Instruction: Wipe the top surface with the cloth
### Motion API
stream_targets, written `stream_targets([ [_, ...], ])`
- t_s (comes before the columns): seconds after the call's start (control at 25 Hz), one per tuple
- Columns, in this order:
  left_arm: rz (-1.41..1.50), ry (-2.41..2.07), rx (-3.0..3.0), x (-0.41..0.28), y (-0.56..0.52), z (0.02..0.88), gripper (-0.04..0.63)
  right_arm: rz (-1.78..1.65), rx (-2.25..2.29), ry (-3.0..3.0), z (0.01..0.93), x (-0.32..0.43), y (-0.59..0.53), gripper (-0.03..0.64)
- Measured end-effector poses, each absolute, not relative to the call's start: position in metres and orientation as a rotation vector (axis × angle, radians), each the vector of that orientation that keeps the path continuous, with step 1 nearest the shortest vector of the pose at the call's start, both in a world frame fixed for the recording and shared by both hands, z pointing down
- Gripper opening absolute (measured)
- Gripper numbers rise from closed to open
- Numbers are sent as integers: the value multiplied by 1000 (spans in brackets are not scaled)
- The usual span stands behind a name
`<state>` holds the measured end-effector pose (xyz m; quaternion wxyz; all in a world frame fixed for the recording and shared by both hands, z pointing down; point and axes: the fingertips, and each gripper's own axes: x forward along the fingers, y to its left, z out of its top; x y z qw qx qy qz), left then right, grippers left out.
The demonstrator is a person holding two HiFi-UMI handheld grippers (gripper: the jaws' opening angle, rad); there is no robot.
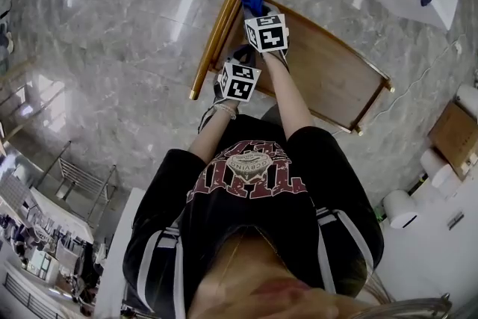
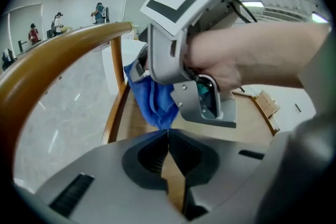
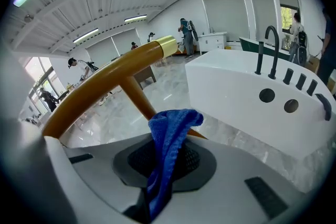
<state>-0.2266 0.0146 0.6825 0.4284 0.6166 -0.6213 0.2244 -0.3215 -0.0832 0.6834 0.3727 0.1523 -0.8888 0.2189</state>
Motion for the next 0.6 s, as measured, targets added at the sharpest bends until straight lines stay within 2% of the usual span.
stream_targets([
  [0.6, 646, -1408, 1561, -191, 22, 713, 49, 483, 400, -2266, 698, -320, -85, 55],
])
